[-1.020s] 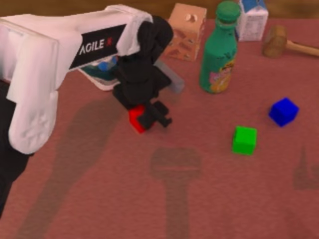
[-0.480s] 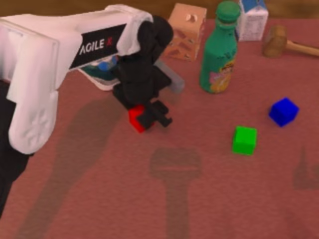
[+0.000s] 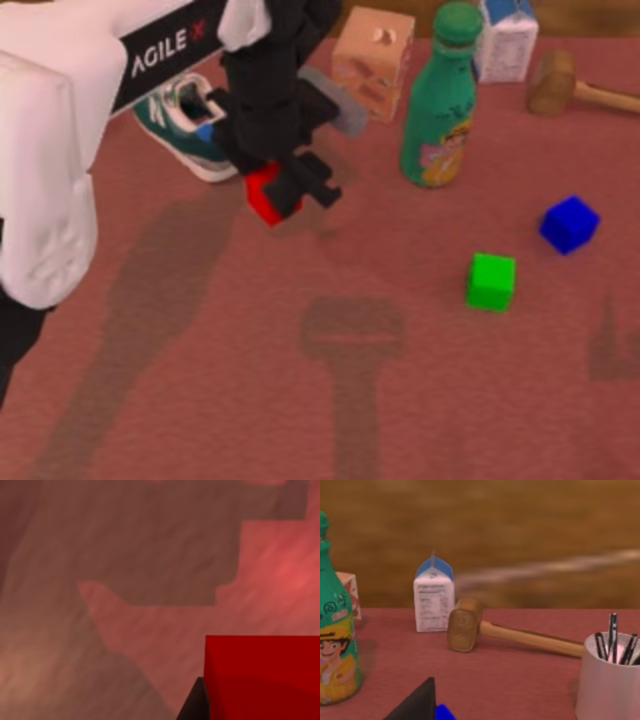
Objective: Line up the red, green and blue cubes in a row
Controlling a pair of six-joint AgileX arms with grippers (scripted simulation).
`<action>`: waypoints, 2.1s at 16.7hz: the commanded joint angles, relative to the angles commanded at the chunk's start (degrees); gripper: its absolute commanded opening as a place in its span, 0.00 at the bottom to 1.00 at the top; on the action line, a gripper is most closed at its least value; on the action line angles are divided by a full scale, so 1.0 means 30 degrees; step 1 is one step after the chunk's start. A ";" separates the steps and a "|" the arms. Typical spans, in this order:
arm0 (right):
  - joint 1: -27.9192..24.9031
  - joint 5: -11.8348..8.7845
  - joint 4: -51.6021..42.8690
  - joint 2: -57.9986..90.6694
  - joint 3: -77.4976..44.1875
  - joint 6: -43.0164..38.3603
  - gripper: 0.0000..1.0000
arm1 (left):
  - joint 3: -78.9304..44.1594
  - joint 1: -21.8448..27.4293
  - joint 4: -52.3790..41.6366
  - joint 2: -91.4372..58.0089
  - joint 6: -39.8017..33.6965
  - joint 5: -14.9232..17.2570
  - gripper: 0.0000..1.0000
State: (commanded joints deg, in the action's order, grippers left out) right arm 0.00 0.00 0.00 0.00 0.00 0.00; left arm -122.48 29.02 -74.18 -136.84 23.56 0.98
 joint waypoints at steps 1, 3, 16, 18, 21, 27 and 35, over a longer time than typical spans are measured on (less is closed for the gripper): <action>0.0000 0.0000 0.0000 0.0000 0.0000 0.0000 1.00 | -0.0121 -0.0014 -0.0128 0.0057 -0.0001 0.0000 0.00; 0.0000 0.0000 0.0000 0.0000 0.0000 0.0000 1.00 | -0.0121 -0.0014 -0.0128 0.0057 -0.0001 0.0000 0.00; 0.0000 0.0000 0.0000 0.0000 0.0000 0.0000 1.00 | 1.0408 0.1553 0.2662 0.7259 0.8570 0.0102 0.00; 0.0000 0.0000 0.0000 0.0000 0.0000 0.0000 1.00 | 1.1831 0.1818 0.3118 0.8440 0.9964 0.0122 0.00; 0.0000 0.0000 0.0000 0.0000 0.0000 0.0000 1.00 | 1.2444 0.1951 0.3352 0.9023 1.0575 0.0130 0.00; 0.0000 0.0000 0.0000 0.0000 0.0000 0.0000 1.00 | 1.2896 0.1847 0.4098 0.8759 1.0545 0.0125 0.00; 0.0000 0.0000 0.0000 0.0000 0.0000 0.0000 1.00 | 1.5601 0.1982 0.8212 0.7320 1.0569 0.0140 0.00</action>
State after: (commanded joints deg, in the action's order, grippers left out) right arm 0.00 0.00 0.00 0.00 0.00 0.00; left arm -75.68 34.96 -49.55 -114.88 55.27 1.40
